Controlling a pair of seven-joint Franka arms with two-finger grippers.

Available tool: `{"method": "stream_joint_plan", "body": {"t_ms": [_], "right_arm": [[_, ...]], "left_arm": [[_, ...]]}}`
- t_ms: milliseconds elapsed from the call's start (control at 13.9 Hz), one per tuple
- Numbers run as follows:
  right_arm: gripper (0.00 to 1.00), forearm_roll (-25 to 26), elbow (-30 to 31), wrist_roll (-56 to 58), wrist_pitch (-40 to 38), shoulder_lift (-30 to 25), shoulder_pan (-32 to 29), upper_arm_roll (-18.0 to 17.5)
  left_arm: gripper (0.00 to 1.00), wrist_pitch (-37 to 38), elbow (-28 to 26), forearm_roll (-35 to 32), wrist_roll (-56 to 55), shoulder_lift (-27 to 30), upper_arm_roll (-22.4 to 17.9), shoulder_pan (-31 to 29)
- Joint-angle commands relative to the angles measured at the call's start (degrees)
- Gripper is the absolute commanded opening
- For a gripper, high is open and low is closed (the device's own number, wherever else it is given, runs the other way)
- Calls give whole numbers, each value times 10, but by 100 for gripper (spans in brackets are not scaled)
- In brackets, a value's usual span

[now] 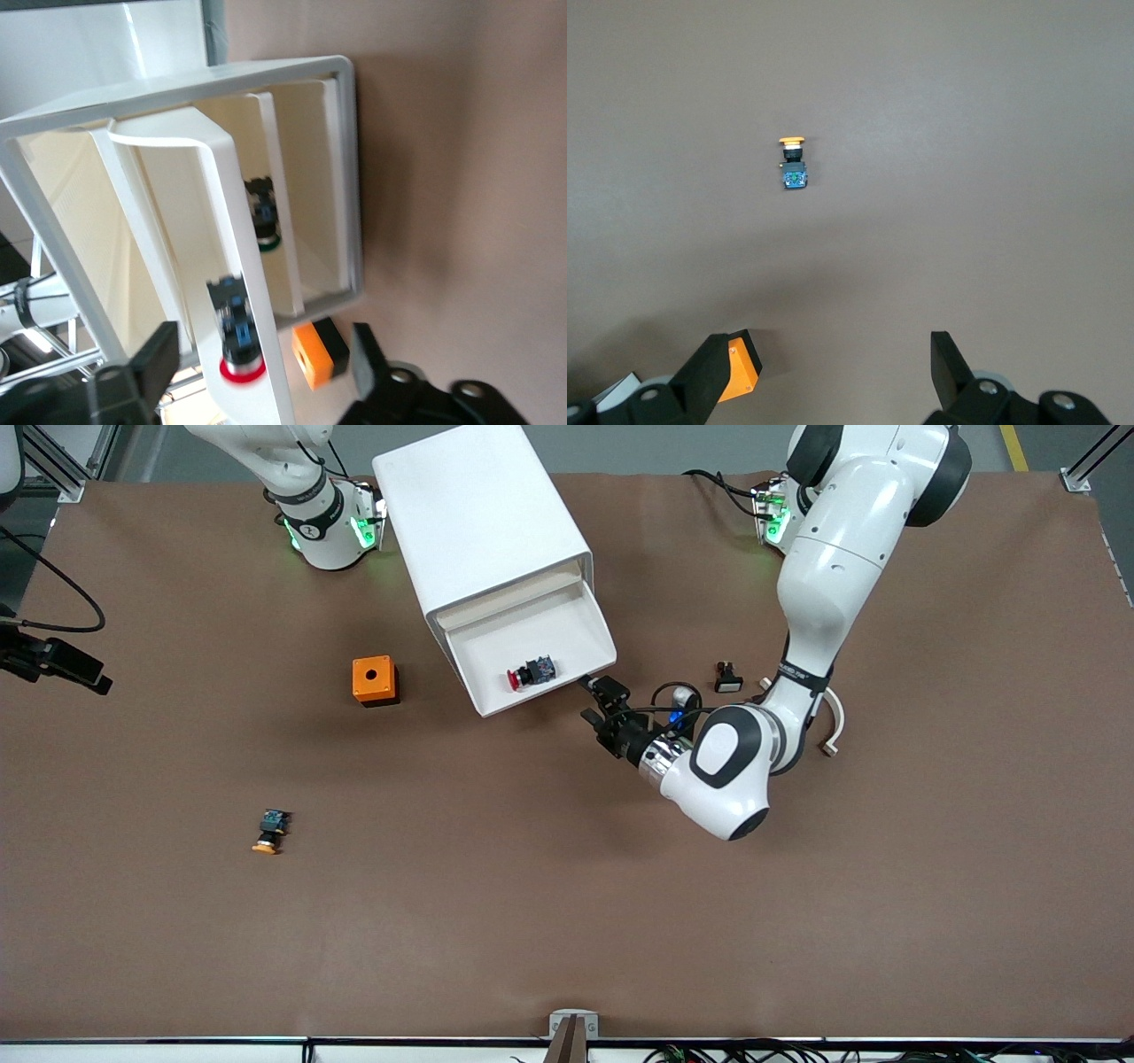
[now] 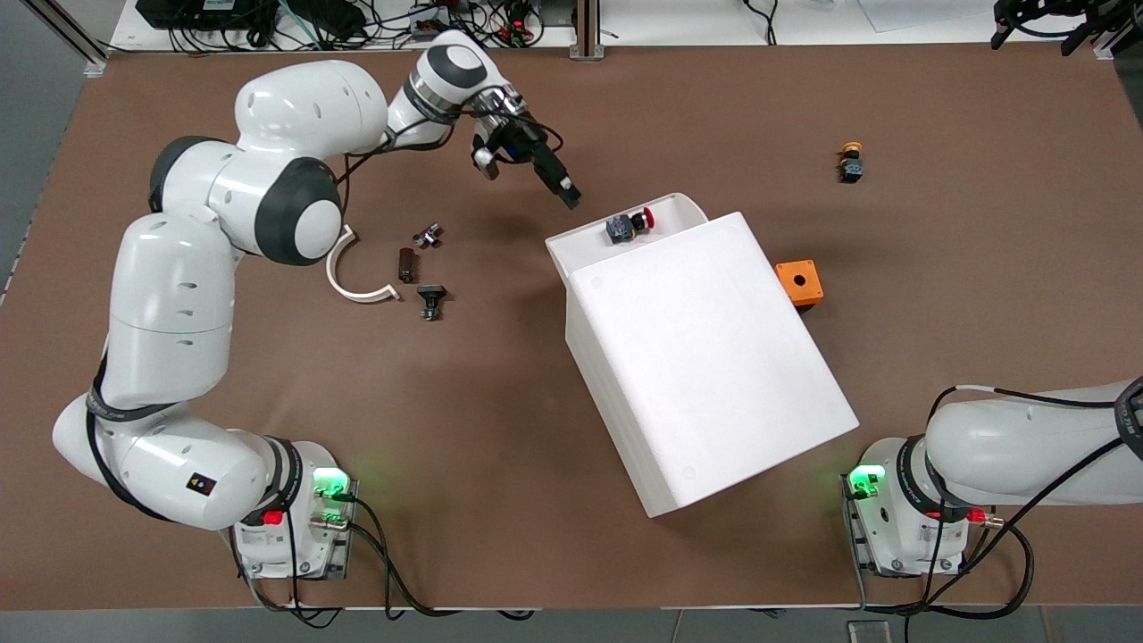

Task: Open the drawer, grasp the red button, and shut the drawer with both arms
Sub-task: 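Withdraw the left gripper while the right gripper moves toward the drawer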

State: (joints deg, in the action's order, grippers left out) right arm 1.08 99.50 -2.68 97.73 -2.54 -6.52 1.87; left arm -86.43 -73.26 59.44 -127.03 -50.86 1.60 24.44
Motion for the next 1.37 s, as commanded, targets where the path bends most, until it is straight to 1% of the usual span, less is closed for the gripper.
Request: {"method": "stream_joint_plan", "body": {"t_ms": [0,144,288,432,575,791,1007,1151,1295], "right_arm": [[100,1,7,-6,1,-8,3,-9],[100,1,7,-28,0,-8,12,-9],[100,1,7,-48,-1,-8,19,-9],[100,1,7,-92,-13,-9,37,-10],[100,1,6,-158,-27,-12,66,-10],[100,1,5,-259,-62,-19,107,-10],[100,-3,4,-319,-70,-33,132,-11],[100,-34,6,-352,-69,-34,136,-10],[100,-45,8,-397,-69,-34,153,-11]], "left_arm": [[99,4,19,-6,22,14,-36,-4],[99,4,19,-6,73,29,-69,-4],[99,4,20,-6,120,37,-90,-6],[99,5,20,-10,175,48,-117,-5],[99,5,20,-40,243,51,-126,-6],[99,1,21,-129,337,62,-132,-1],[99,-1,21,-173,441,74,-134,-4],[99,-2,21,-206,495,80,-134,-1],[99,-19,22,-234,517,92,-136,-2]]}}
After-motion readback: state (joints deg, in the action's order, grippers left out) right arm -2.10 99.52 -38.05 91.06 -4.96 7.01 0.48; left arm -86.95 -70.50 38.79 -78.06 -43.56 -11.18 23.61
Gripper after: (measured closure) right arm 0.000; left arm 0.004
